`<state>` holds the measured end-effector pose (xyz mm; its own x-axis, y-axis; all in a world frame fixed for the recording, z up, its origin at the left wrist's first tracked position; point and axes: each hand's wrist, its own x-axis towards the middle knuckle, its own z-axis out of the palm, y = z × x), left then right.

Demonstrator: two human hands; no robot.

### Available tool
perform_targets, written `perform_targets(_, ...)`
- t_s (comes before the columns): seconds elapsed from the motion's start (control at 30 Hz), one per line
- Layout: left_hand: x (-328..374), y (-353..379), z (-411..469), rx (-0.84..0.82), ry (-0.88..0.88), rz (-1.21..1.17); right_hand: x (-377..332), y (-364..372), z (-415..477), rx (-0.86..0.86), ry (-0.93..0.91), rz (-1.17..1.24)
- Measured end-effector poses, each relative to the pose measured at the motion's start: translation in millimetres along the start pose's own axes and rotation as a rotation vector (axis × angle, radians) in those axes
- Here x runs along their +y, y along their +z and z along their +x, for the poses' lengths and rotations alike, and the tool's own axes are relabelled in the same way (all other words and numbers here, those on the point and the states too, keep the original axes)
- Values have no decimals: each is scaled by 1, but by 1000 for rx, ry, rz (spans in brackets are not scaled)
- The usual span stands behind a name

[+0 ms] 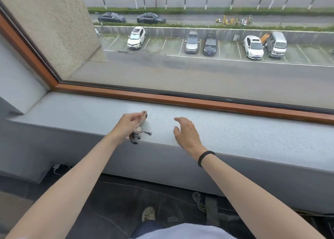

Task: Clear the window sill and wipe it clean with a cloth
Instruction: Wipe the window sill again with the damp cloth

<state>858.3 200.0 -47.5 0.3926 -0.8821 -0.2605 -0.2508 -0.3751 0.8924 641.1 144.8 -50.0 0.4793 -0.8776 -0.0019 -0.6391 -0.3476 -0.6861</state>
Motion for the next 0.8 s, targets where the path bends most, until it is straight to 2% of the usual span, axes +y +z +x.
perform_targets(0.07,20,-1,-6,-183,-57,-427,-24,5,17,-56,79,286)
perform_targets(0.13,30,-5,-6,-275,-72,-642,-44,8,31,-129,180,599)
perform_targets(0.2,33,-13,-3,-336,-96,-807,-59,10,42,-179,288,885)
perform_targets(0.3,30,-30,0,-488,-162,-839,-70,11,50,-177,379,1132)
perform_targets(0.37,25,-38,3,-533,-137,-827,-74,15,52,-154,381,1126)
perform_targets(0.53,22,-51,19,-389,-89,-629,-84,25,61,6,443,1109)
perform_targets(0.8,35,-54,35,-308,39,-335,-89,32,68,-6,459,985)
